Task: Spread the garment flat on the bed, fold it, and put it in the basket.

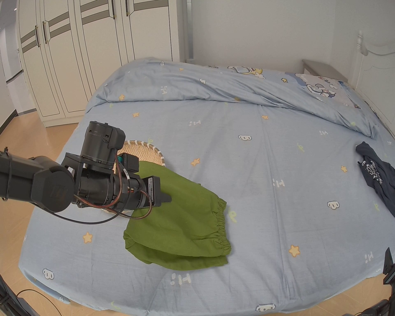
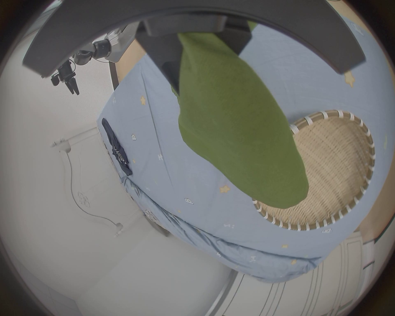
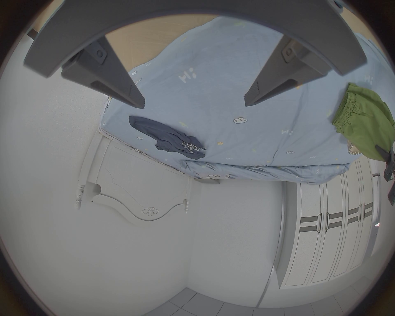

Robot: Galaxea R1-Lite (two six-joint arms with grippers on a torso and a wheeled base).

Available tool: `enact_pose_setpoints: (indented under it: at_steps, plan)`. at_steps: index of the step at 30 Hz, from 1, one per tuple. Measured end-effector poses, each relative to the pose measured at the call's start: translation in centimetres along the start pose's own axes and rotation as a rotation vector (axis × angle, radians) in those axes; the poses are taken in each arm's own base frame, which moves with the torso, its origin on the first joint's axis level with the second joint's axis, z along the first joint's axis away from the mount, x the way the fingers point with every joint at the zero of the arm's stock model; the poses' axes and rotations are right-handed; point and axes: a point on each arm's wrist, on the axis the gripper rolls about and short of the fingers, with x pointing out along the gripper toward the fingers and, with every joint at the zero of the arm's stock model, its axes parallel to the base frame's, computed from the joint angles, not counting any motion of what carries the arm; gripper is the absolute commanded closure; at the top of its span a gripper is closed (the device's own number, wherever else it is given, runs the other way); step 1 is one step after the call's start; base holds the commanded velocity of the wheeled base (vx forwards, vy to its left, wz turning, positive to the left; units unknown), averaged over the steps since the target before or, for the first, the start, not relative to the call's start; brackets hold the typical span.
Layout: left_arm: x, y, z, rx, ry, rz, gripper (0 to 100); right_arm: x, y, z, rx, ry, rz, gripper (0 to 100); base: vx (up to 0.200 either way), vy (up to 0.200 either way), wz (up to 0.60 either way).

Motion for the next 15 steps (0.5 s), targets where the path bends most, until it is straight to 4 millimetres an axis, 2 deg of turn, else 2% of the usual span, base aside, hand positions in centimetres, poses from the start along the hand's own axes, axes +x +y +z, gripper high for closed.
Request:
enact_pose_setpoints:
  at_steps: [5, 15]
  plan:
    - [-0.3, -0.7, 0.4, 0.043, -0.016, -0.012, 100, 0.0, 0.0, 0.0, 0.004, 0.000, 0.003, 0, 0.000, 0.000, 0.00]
    - [-2.4, -2.7, 4.1, 0.065, -0.086, -0.064, 100, 0.0, 0.1, 0.0, -0.010, -0.001, 0.058, 0, 0.000, 0.000, 0.00]
